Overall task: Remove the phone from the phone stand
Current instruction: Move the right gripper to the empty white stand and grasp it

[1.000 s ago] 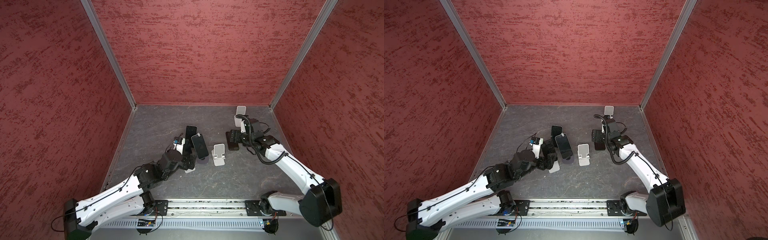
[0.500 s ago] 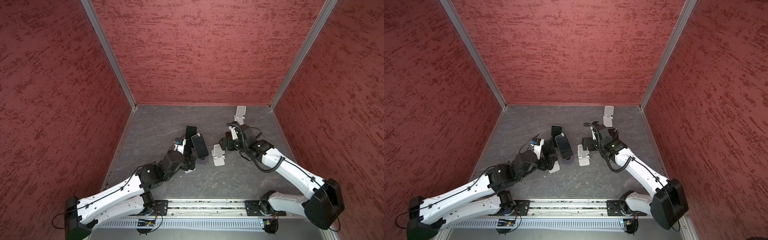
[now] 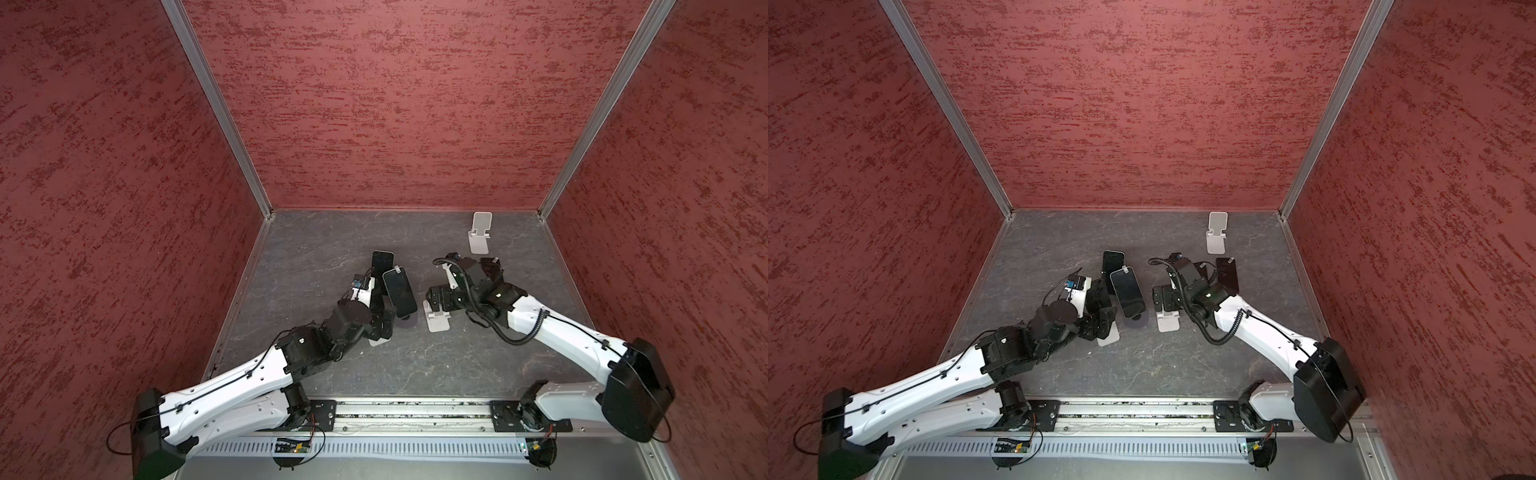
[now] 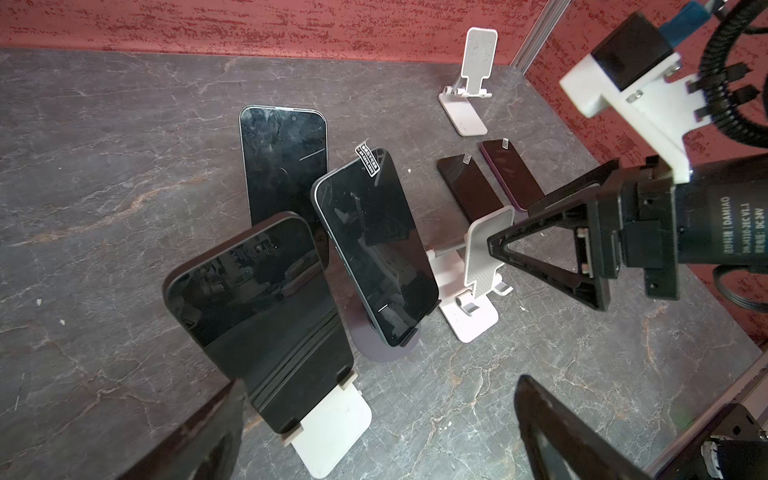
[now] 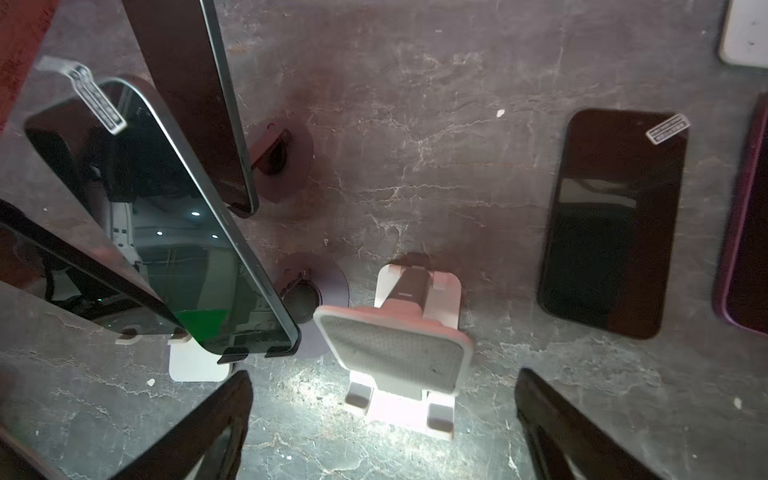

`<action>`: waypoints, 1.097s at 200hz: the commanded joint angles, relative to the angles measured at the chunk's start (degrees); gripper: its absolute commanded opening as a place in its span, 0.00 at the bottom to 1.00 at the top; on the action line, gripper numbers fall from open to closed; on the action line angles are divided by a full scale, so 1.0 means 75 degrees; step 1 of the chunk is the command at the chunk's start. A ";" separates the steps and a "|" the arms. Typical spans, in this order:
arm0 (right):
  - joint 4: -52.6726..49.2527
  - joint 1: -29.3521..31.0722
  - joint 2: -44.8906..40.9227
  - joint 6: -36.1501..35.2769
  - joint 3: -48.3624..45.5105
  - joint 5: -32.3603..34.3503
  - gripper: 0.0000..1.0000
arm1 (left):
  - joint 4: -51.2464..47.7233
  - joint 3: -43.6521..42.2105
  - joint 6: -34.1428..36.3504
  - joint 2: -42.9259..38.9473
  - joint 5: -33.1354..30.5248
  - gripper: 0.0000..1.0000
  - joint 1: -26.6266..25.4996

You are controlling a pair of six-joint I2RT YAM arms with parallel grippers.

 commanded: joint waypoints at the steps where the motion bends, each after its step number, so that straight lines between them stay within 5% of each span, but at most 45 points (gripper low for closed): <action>1: 0.0166 0.0175 0.0182 0.0246 -0.0065 0.0585 0.98 | 0.0239 0.0106 0.0186 0.0080 0.0117 0.99 -0.0021; 135: 0.0612 0.0500 0.0847 0.0823 -0.0189 0.1540 0.86 | 0.0606 -0.0029 0.0279 0.0013 0.0447 1.00 0.0025; 219: 0.0542 0.0524 0.1093 0.0765 -0.0077 0.1599 0.65 | 0.0738 -0.0017 0.0344 0.0069 0.0533 0.99 0.0095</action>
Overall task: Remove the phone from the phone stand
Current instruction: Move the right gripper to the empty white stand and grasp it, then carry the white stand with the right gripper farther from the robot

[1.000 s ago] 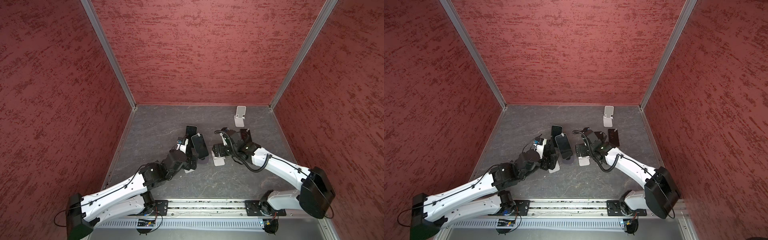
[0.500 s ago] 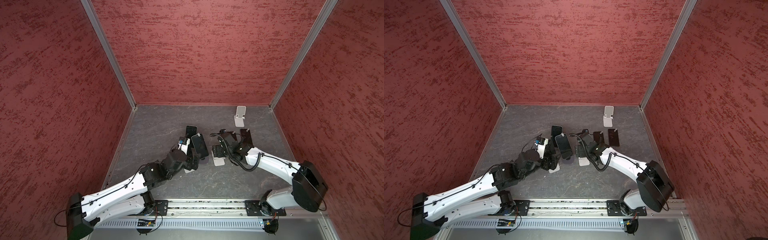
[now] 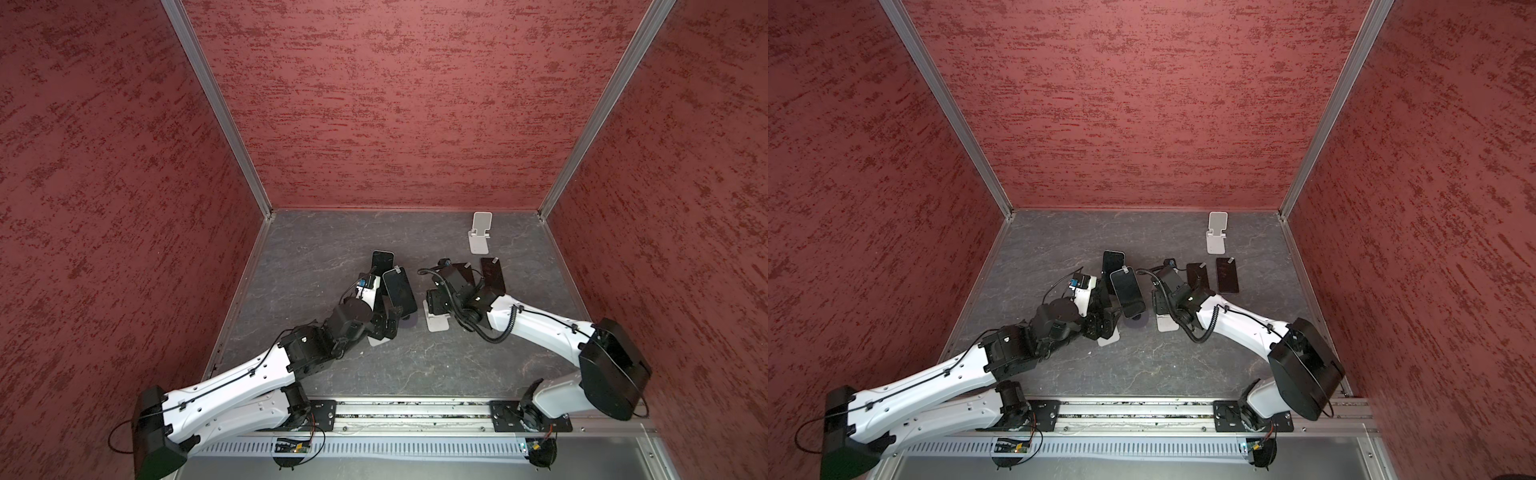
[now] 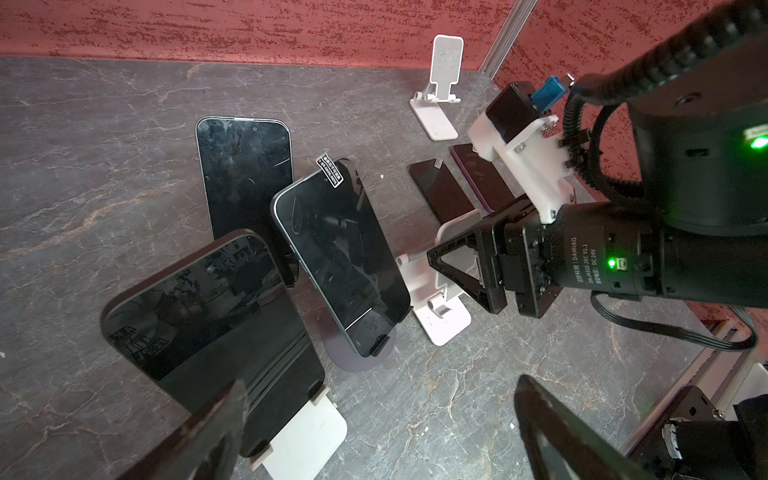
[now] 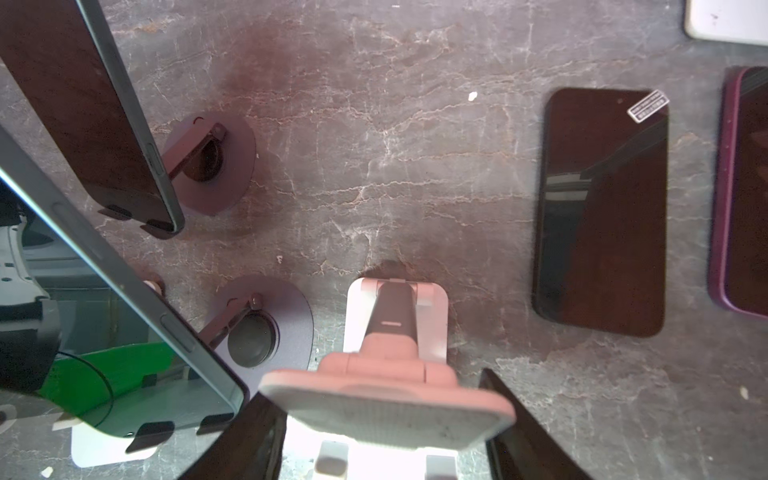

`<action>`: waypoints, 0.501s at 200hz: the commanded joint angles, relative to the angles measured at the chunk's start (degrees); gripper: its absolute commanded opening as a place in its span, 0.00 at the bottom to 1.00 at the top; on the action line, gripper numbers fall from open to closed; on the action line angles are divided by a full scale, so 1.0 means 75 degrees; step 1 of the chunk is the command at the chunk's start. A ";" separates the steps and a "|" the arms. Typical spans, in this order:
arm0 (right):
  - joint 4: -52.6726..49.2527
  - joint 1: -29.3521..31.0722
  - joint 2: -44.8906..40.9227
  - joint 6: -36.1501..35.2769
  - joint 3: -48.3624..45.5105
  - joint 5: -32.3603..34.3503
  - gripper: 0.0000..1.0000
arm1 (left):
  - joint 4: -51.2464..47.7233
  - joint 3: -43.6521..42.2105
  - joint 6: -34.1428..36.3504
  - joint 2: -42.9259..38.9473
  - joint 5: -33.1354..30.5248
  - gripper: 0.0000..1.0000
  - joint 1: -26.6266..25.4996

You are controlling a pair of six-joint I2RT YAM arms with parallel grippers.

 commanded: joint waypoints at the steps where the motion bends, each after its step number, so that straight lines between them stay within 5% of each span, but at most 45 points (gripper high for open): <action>1: -0.0041 0.0028 0.0140 0.0100 0.0042 0.0206 0.65 | 0.0199 -0.0014 0.0175 -0.0017 0.0064 0.99 0.0052; 100: -0.0158 0.0028 0.0030 -0.0378 0.0534 0.0491 0.62 | 0.0374 0.0003 0.0314 0.0113 0.0155 0.99 0.0117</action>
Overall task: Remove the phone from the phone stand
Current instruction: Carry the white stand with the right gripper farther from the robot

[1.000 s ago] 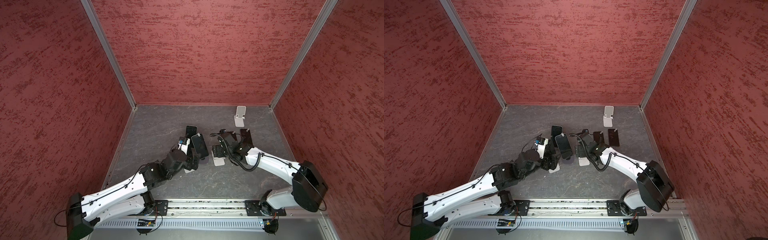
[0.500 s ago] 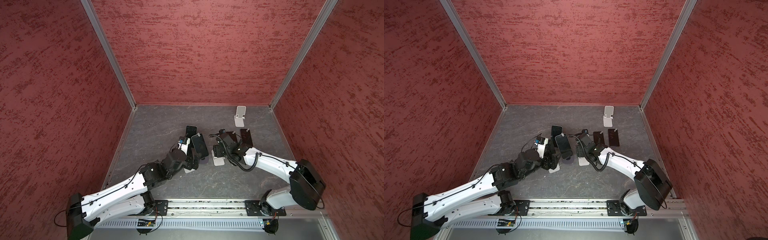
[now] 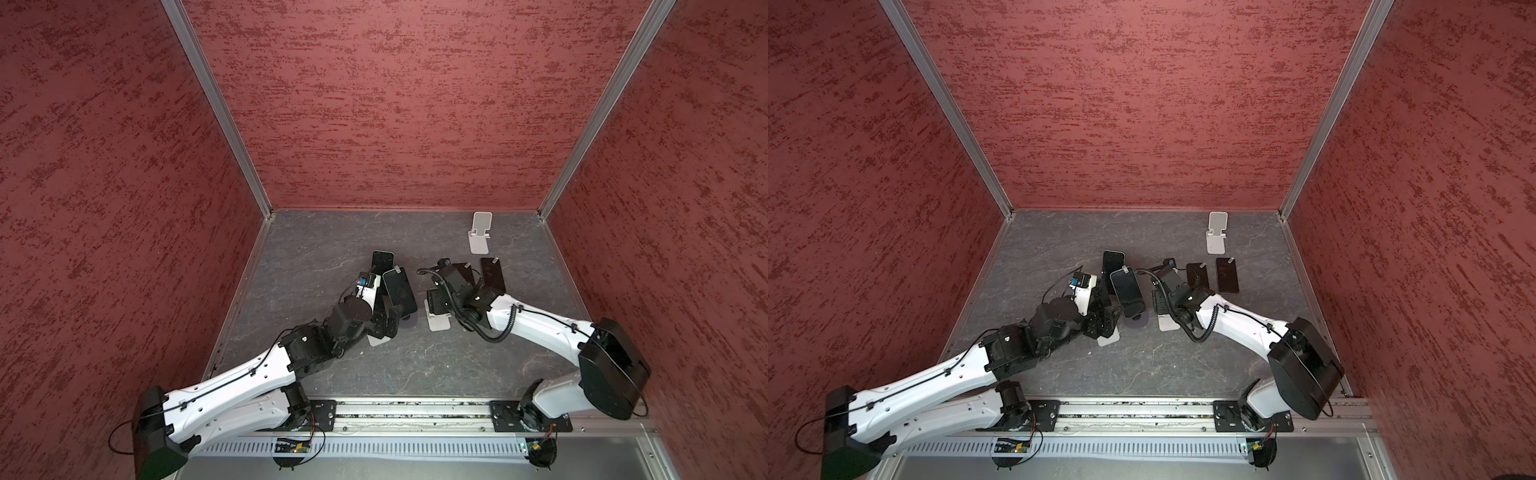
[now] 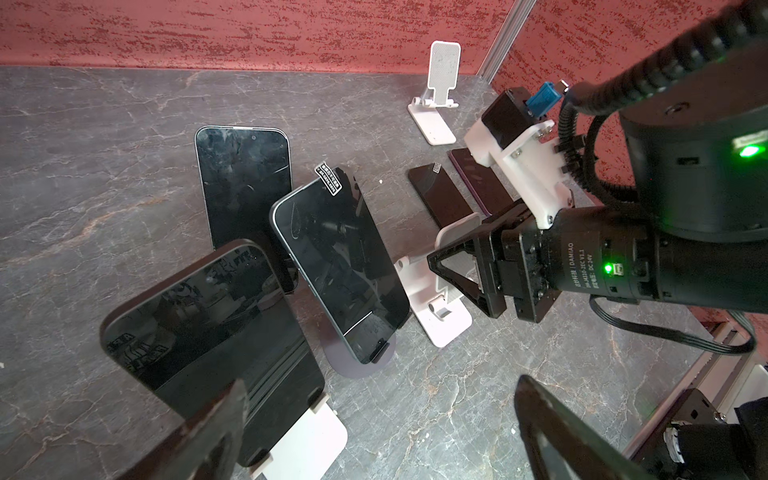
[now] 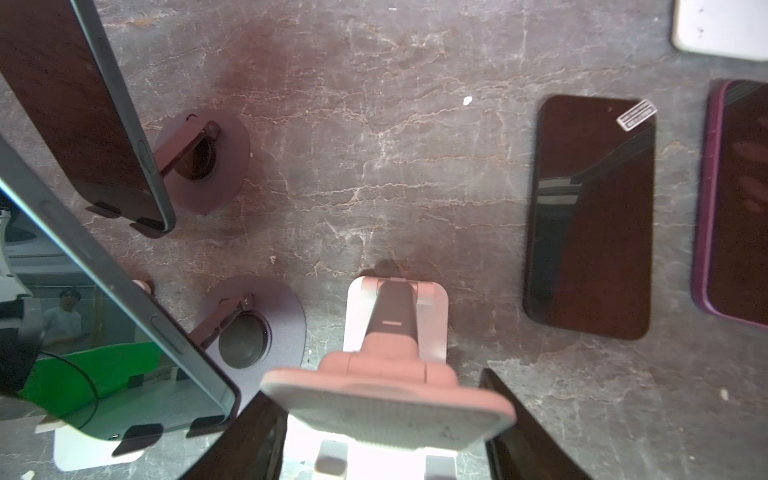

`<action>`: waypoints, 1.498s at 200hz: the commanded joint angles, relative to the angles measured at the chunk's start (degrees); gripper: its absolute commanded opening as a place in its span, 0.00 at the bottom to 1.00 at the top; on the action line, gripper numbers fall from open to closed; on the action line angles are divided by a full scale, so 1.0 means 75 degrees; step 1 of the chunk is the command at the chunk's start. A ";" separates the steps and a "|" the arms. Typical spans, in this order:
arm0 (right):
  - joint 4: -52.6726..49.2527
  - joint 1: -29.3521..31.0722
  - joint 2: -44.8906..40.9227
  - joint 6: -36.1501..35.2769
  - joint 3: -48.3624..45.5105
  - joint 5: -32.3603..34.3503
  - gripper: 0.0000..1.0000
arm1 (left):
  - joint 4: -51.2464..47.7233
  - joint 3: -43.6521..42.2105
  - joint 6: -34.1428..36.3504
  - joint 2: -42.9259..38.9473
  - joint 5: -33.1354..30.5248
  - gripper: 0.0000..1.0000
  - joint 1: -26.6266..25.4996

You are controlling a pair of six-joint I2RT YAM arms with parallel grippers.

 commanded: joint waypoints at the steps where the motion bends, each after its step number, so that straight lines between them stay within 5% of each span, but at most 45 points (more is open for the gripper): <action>1: -0.0036 0.0023 0.0018 -0.0175 0.0449 0.0370 0.62 | 0.0247 -0.0002 0.0172 0.0055 0.0114 0.99 0.0052; 93: -0.0110 -0.0117 0.0923 -0.1050 0.1847 0.0744 0.63 | 0.0332 -0.0074 0.0316 0.0026 0.0125 0.99 0.0102; 299: 0.0428 -0.1759 0.3021 -0.1814 0.4175 -0.0572 0.64 | 0.0398 -0.0231 0.0452 -0.0222 0.0202 1.00 0.0650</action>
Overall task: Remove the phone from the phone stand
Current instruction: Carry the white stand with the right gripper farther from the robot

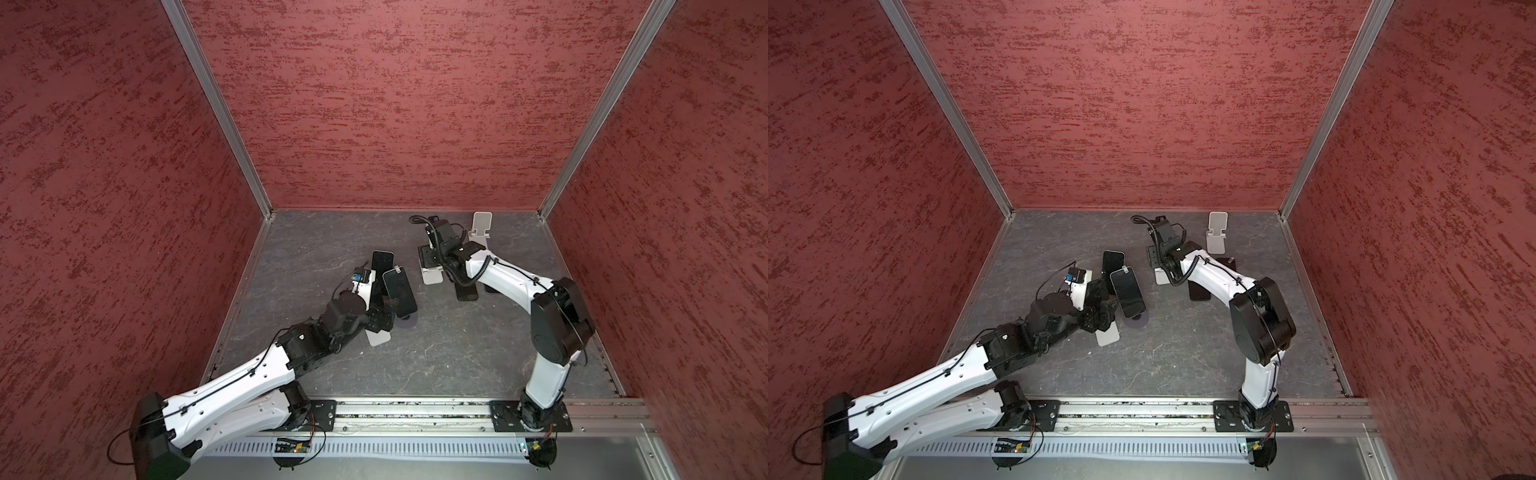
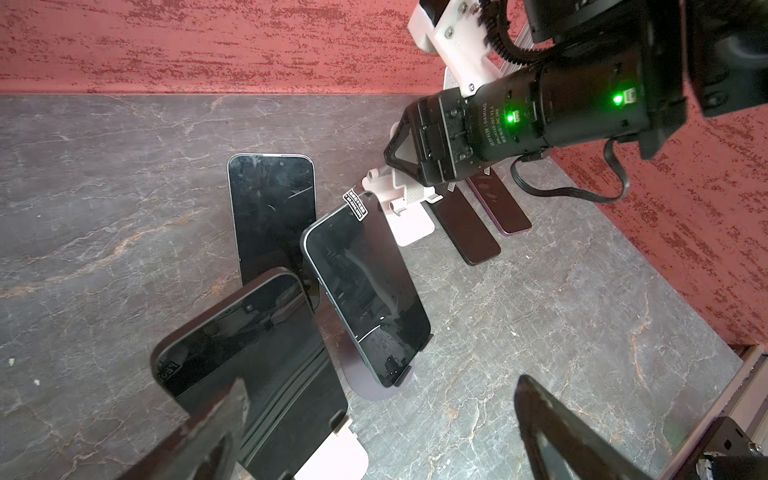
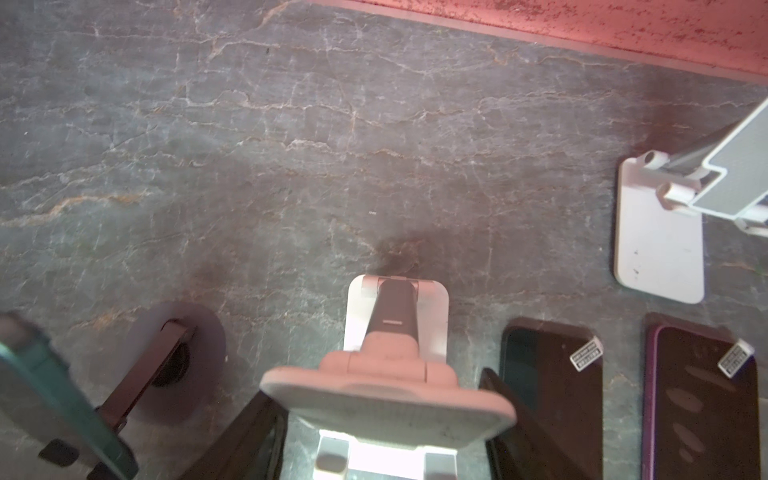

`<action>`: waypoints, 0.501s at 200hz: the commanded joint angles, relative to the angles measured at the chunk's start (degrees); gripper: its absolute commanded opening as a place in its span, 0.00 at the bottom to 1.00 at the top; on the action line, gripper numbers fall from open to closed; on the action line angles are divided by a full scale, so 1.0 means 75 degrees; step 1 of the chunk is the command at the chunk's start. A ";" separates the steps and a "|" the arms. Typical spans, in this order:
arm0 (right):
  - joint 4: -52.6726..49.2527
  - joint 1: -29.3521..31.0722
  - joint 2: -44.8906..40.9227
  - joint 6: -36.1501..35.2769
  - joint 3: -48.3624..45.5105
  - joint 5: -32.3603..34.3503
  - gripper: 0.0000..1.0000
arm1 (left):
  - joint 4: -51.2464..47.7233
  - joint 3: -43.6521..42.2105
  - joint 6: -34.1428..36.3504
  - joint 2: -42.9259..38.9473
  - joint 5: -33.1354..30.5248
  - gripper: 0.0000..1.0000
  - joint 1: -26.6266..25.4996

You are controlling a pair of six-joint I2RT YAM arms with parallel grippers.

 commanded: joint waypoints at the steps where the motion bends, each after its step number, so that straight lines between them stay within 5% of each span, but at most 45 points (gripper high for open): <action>1: 0.0461 -0.0229 0.0113 -0.0100 0.0362 -0.0296 0.64 | 0.0064 -0.0092 0.0055 -0.0084 0.0065 1.00 0.0083; 100: 0.0933 -0.0955 0.0894 -0.0305 0.1008 -0.0652 0.64 | -0.0072 0.0158 -0.0156 -0.0073 0.0160 0.99 0.0310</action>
